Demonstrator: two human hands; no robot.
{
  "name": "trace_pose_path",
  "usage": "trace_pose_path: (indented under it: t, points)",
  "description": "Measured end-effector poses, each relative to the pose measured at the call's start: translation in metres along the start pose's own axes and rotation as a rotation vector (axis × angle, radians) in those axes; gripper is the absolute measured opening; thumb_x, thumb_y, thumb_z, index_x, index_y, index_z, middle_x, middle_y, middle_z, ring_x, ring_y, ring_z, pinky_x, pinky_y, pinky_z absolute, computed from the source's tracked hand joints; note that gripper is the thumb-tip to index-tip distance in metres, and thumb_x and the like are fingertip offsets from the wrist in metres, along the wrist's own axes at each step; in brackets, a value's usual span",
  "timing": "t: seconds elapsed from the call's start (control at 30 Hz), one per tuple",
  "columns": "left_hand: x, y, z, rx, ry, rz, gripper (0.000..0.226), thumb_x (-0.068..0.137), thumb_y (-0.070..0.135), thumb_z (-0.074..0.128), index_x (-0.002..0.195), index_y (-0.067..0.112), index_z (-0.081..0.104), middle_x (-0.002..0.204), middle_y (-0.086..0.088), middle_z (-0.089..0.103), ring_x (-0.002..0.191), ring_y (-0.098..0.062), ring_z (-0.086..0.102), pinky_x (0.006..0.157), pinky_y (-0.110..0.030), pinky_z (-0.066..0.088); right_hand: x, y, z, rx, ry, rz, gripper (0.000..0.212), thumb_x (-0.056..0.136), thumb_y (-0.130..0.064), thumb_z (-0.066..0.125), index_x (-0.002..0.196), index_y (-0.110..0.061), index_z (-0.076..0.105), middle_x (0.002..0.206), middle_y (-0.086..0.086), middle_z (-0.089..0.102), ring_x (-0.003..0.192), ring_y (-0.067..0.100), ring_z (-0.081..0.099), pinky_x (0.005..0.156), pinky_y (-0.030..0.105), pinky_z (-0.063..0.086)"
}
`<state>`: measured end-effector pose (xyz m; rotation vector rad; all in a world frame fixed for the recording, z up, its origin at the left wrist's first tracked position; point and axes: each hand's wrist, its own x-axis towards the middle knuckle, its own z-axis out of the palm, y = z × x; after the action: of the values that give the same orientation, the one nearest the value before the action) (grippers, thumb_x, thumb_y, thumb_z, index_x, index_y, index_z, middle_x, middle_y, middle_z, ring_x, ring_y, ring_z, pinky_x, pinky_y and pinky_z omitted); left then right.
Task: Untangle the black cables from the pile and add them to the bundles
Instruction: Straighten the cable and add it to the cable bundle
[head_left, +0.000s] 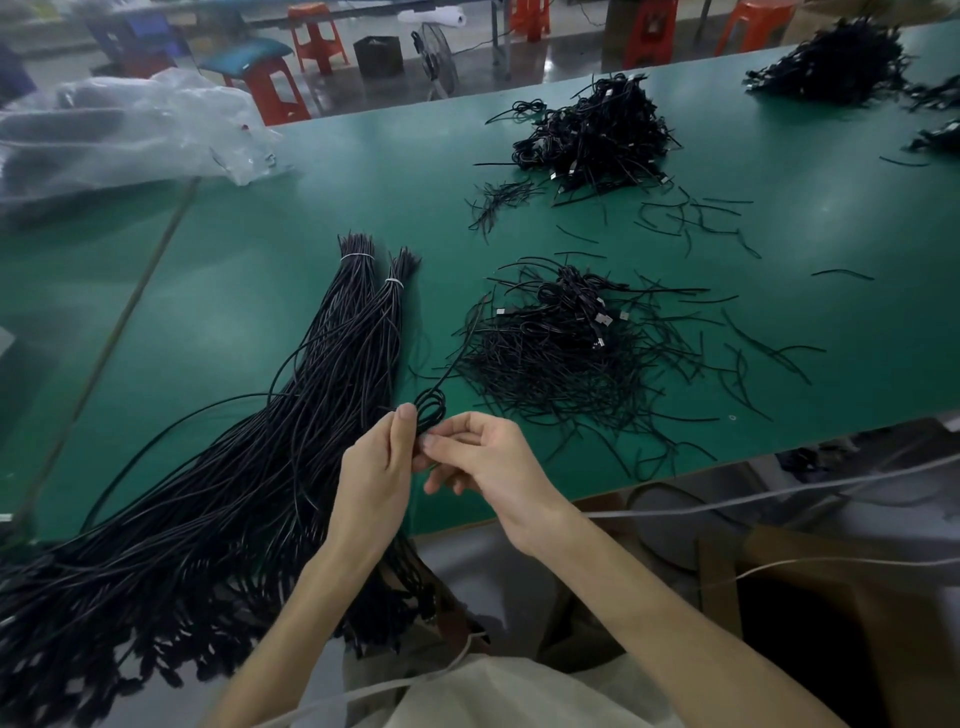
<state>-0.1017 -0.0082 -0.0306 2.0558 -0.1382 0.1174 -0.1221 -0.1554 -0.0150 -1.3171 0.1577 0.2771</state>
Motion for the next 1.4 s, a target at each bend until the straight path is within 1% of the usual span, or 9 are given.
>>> trace_pose_path:
  t: [0.33, 0.57, 0.63, 0.7, 0.73, 0.8, 0.9, 1.07, 1.4]
  points:
    - [-0.001, 0.007, -0.005, -0.115, -0.134, -0.031, 0.052, 0.107, 0.043, 0.038, 0.063, 0.019, 0.053, 0.052, 0.008, 0.05, 0.047, -0.005, 0.039, 0.046, -0.018, 0.031, -0.004, 0.003, -0.005, -0.026, -0.04, -0.002, 0.035, 0.095, -0.019, 0.073, 0.116, 0.005, 0.058, 0.09, 0.016, 0.076, 0.065, 0.019, 0.065, 0.062, 0.028, 0.043]
    - [-0.004, 0.014, -0.031, -0.409, -0.478, -0.235, 0.054, 0.101, 0.06, 0.048, 0.067, 0.017, 0.044, 0.054, 0.006, 0.024, 0.045, -0.013, 0.018, 0.04, -0.02, 0.021, -0.005, -0.006, -0.019, -0.14, -0.293, -0.181, 0.06, 0.088, -0.016, 0.081, 0.137, -0.039, 0.057, 0.099, 0.011, 0.062, 0.08, 0.021, 0.056, 0.067, 0.031, 0.044]
    - [-0.004, 0.017, -0.034, -0.422, -0.503, -0.24, 0.053, 0.098, 0.059, 0.05, 0.064, 0.019, 0.044, 0.054, 0.006, 0.022, 0.045, -0.013, 0.016, 0.04, -0.021, 0.019, -0.004, -0.008, -0.017, -0.168, -0.318, -0.242, 0.056, 0.089, -0.016, 0.08, 0.136, -0.039, 0.06, 0.098, 0.009, 0.063, 0.086, 0.02, 0.057, 0.069, 0.029, 0.048]
    - [-0.003, 0.02, -0.035, -0.402, -0.483, -0.247, 0.059, 0.099, 0.059, 0.051, 0.07, 0.008, 0.058, 0.054, 0.007, 0.023, 0.045, -0.012, 0.017, 0.04, -0.021, 0.018, -0.005, -0.007, -0.014, -0.21, -0.287, -0.278, 0.044, 0.09, -0.019, 0.08, 0.13, -0.032, 0.067, 0.106, 0.002, 0.071, 0.096, 0.017, 0.064, 0.081, 0.029, 0.054]
    - [-0.003, 0.02, -0.035, -0.382, -0.467, -0.243, 0.06, 0.103, 0.057, 0.049, 0.085, 0.003, 0.069, 0.055, 0.007, 0.024, 0.046, -0.011, 0.017, 0.04, -0.021, 0.018, -0.005, -0.005, -0.013, -0.242, -0.257, -0.285, 0.039, 0.09, -0.022, 0.08, 0.127, -0.03, 0.069, 0.113, 0.0, 0.073, 0.104, 0.017, 0.066, 0.091, 0.033, 0.055]
    - [-0.004, 0.023, -0.034, -0.351, -0.433, -0.239, 0.048, 0.106, 0.05, 0.044, 0.098, 0.018, 0.079, 0.056, 0.007, 0.026, 0.046, -0.01, 0.02, 0.04, -0.02, 0.02, -0.006, -0.002, -0.012, -0.327, -0.199, -0.28, 0.033, 0.09, -0.029, 0.079, 0.121, -0.032, 0.069, 0.118, 0.001, 0.07, 0.112, 0.016, 0.065, 0.104, 0.04, 0.05]
    - [-0.006, 0.027, -0.03, -0.291, -0.37, -0.26, 0.054, 0.098, 0.055, 0.045, 0.056, 0.023, 0.058, 0.052, 0.007, 0.032, 0.044, -0.01, 0.023, 0.04, -0.019, 0.021, -0.008, 0.004, -0.015, -0.532, -0.093, -0.344, 0.03, 0.089, -0.039, 0.078, 0.116, -0.026, 0.072, 0.111, -0.004, 0.064, 0.106, 0.01, 0.062, 0.096, 0.03, 0.05]
    - [-0.005, 0.022, -0.02, -0.238, -0.232, -0.283, 0.062, 0.107, 0.043, 0.044, 0.049, 0.021, 0.045, 0.048, 0.003, 0.03, 0.04, -0.011, 0.022, 0.039, -0.02, 0.02, -0.01, 0.008, -0.015, -0.694, -0.041, -0.498, 0.017, 0.101, -0.02, 0.065, 0.106, -0.005, 0.07, 0.099, 0.001, 0.059, 0.091, 0.01, 0.057, 0.082, 0.024, 0.047]
    - [-0.012, 0.02, -0.01, -0.322, -0.149, -0.383, 0.064, 0.107, 0.038, 0.045, 0.045, 0.026, 0.036, 0.049, 0.004, 0.026, 0.043, -0.014, 0.018, 0.042, -0.023, 0.018, -0.01, 0.023, -0.007, -0.643, 0.032, -0.627, 0.012, 0.098, -0.016, 0.064, 0.087, -0.01, 0.062, 0.084, -0.002, 0.056, 0.076, 0.015, 0.056, 0.069, 0.034, 0.05]
